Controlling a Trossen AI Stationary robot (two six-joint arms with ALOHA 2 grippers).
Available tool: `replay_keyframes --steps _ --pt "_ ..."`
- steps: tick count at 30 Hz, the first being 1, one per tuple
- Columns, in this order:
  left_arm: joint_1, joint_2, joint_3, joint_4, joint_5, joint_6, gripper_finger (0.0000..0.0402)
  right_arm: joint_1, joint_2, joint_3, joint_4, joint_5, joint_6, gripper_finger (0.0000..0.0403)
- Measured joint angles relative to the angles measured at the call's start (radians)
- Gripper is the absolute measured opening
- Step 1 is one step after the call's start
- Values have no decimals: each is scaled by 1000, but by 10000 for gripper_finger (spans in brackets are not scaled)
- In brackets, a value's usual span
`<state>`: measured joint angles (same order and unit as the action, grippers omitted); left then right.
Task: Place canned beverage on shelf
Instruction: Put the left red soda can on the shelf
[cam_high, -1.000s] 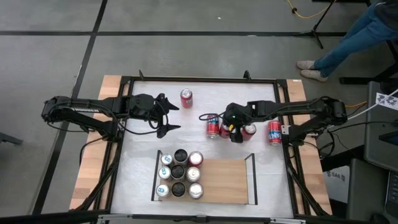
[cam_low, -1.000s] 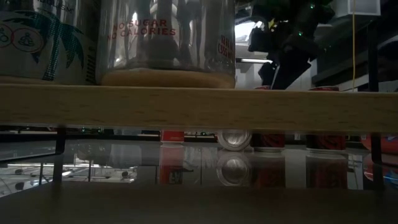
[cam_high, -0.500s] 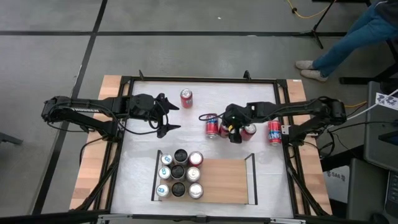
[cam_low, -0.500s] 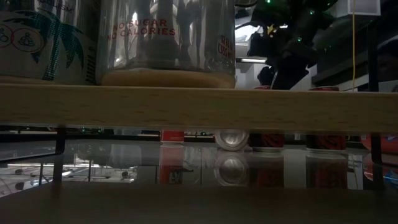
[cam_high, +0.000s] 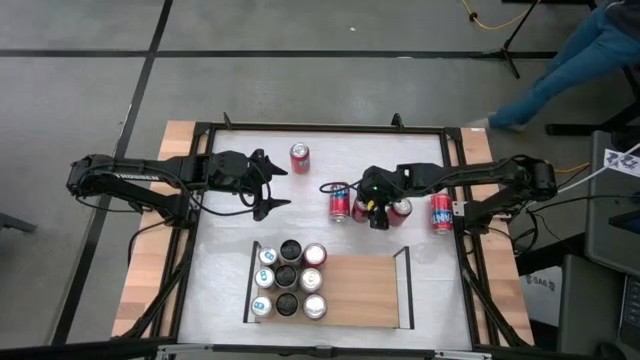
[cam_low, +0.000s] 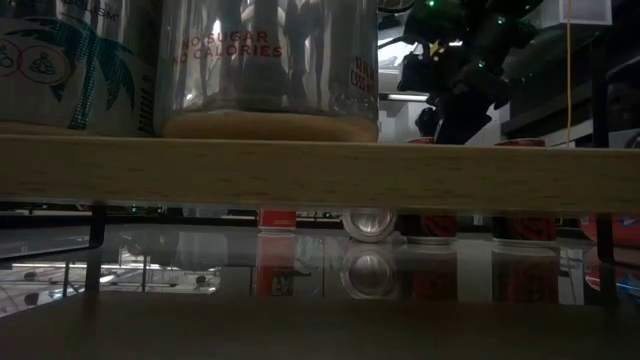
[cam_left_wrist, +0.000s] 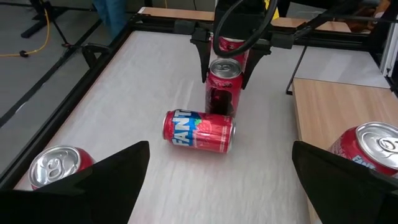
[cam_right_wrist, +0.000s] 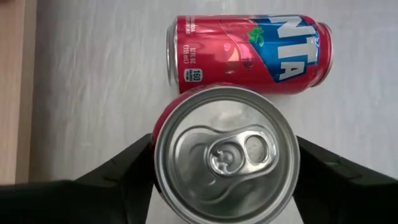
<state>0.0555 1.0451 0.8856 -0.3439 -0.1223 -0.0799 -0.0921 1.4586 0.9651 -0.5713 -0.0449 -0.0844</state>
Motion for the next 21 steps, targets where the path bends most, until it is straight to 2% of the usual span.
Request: replay_keyframes --steps 6,13,21 --pt "0 0 0 0 0 0 387 0 1 42 -70 0 8 289" --pt "0 0 0 0 0 0 387 16 1 211 -235 -8 57 283" --pt "0 0 0 0 -23 0 387 160 0 412 -297 -9 164 288"
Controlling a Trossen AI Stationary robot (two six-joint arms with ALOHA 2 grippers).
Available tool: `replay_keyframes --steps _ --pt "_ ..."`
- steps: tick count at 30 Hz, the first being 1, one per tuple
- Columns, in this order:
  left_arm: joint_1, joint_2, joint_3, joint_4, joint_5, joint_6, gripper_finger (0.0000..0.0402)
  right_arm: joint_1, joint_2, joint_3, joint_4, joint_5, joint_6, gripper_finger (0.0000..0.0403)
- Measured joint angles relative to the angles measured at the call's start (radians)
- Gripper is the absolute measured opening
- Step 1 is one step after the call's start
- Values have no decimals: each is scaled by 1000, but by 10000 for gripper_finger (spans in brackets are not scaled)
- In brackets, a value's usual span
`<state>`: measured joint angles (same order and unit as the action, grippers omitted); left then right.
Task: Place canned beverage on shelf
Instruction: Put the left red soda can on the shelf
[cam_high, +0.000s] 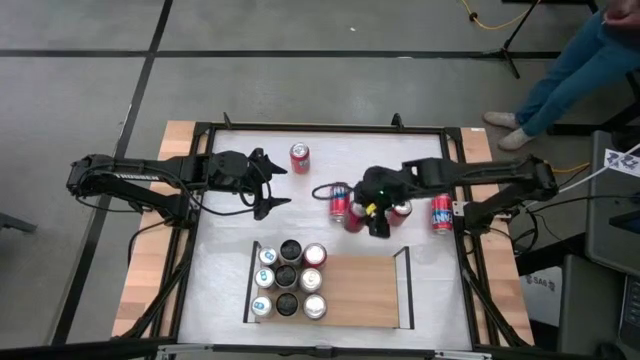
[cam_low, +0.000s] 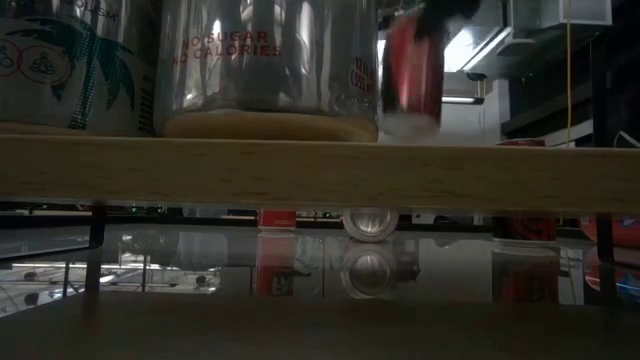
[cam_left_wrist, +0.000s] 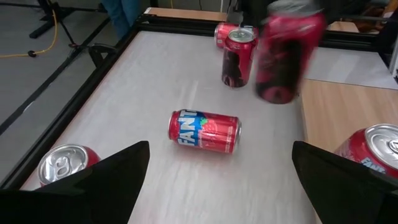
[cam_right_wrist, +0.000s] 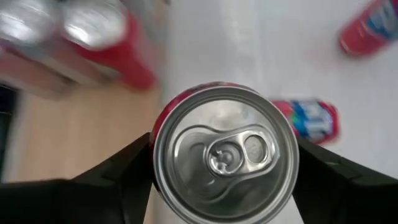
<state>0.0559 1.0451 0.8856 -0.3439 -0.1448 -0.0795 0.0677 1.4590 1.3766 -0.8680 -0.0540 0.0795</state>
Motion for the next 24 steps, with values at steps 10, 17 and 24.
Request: replay_keyframes --steps 10,17,24 --pt "0 0 0 0 0 3 387 248 4 53 40 153 290 290" --pt "0 0 0 0 0 3 387 403 77 53 122 236 413 290" --pt "0 0 0 1 5 3 387 493 181 53 192 242 479 291"
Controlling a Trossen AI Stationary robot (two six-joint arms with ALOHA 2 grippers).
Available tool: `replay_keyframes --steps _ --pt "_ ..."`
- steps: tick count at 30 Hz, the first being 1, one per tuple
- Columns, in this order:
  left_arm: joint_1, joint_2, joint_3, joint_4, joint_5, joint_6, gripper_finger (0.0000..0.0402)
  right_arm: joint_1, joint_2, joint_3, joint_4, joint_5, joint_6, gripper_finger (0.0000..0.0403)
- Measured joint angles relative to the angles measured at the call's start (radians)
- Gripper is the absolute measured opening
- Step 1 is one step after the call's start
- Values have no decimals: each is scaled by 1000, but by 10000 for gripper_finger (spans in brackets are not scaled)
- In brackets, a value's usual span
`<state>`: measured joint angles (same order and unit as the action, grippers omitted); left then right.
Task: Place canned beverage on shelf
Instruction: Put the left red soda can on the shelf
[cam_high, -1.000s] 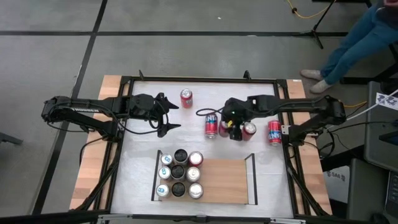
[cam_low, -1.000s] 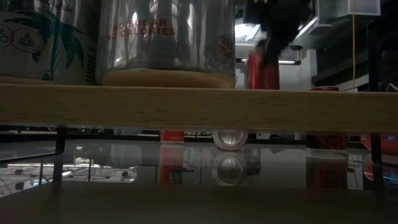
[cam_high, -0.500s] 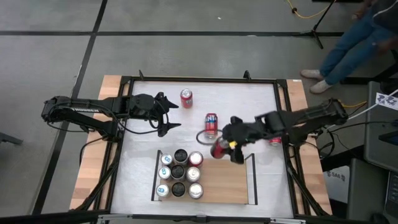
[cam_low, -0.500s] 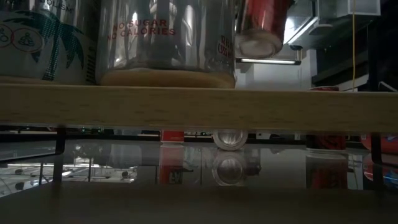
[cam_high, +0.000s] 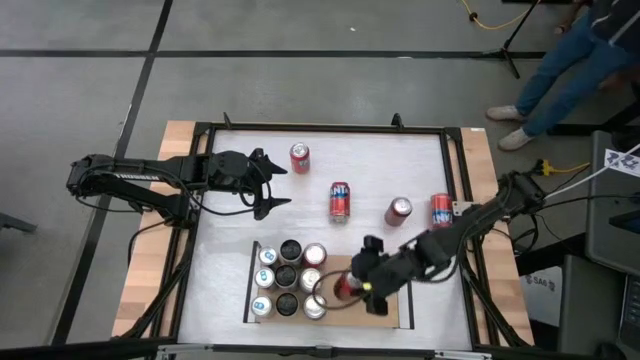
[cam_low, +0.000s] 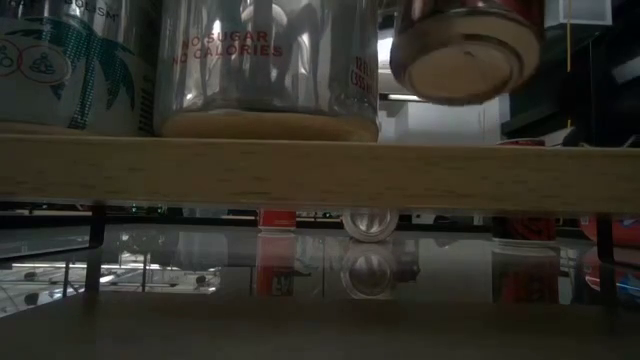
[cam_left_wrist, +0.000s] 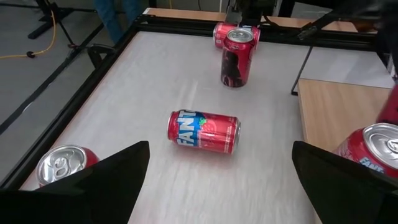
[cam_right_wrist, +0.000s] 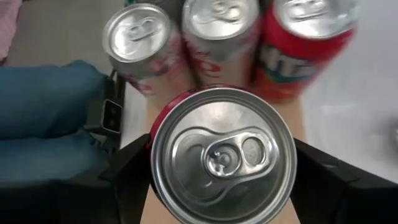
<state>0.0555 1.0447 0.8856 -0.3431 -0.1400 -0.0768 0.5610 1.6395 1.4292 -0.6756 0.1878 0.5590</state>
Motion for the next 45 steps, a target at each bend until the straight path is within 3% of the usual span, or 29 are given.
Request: replay_keyframes --steps 11,39,45 --pt "0 0 0 0 3 0 387 58 112 0 123 -6 21 291" --pt "0 0 1 -6 4 1 387 56 154 2 158 -60 -43 291" --pt "0 0 1 -6 4 1 387 56 158 3 159 -66 -44 308"
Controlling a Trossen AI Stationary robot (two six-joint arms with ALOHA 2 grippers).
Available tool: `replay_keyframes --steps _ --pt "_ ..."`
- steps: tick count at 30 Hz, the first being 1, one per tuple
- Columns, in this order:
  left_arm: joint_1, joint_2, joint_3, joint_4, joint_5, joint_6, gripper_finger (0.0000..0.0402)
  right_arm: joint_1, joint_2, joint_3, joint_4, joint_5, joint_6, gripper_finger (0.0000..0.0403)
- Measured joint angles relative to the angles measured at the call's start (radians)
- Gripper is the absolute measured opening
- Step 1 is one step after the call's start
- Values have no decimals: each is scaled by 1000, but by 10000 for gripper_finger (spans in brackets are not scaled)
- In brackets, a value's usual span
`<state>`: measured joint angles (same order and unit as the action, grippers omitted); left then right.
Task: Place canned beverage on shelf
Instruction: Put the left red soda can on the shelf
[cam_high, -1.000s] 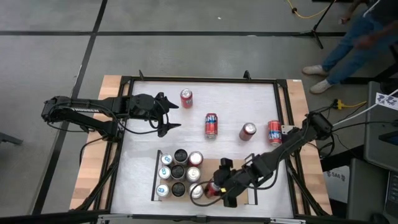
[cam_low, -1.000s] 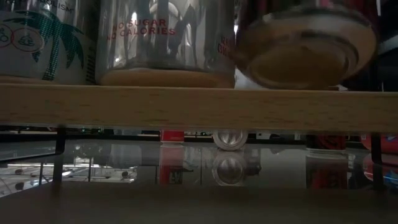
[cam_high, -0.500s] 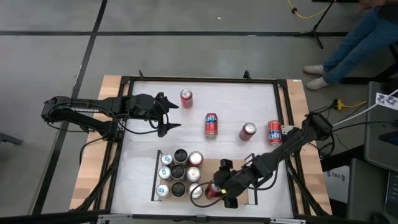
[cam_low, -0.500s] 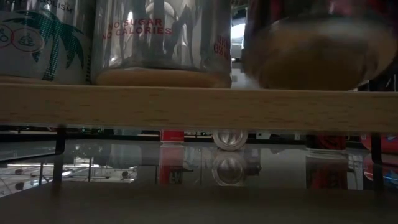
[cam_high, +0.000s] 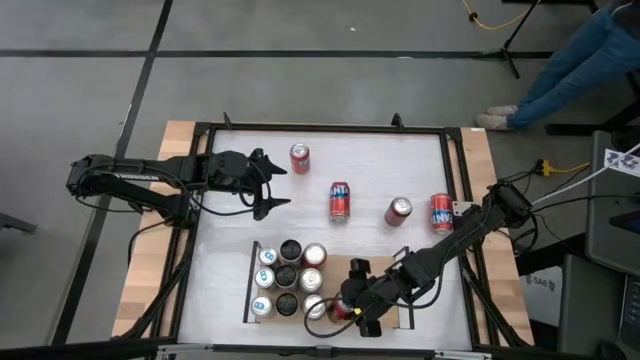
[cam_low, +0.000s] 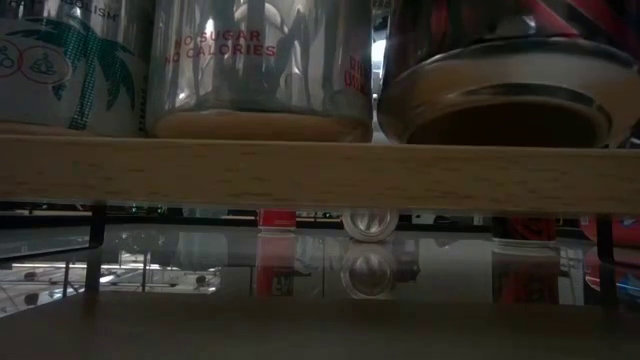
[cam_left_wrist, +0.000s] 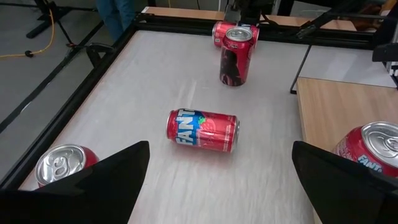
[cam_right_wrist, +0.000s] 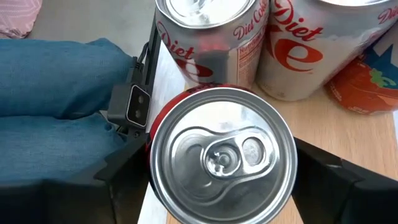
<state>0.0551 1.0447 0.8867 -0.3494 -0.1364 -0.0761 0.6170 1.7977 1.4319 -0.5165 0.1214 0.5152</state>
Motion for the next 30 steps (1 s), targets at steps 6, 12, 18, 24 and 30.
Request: replay_keyframes --steps 6,12,18,24,30 --pt "0 0 0 0 0 0 387 -2 2 -1 -8 -7 0 336" --pt "0 0 0 0 0 0 387 -2 6 -3 -11 -7 0 345" --pt "0 0 0 0 0 0 387 -2 6 -3 -8 -2 0 346" --pt "0 0 0 0 0 0 387 -2 4 -2 -7 -28 0 346" --pt "0 0 0 0 0 0 387 -2 1 72 -98 -53 -7 346"
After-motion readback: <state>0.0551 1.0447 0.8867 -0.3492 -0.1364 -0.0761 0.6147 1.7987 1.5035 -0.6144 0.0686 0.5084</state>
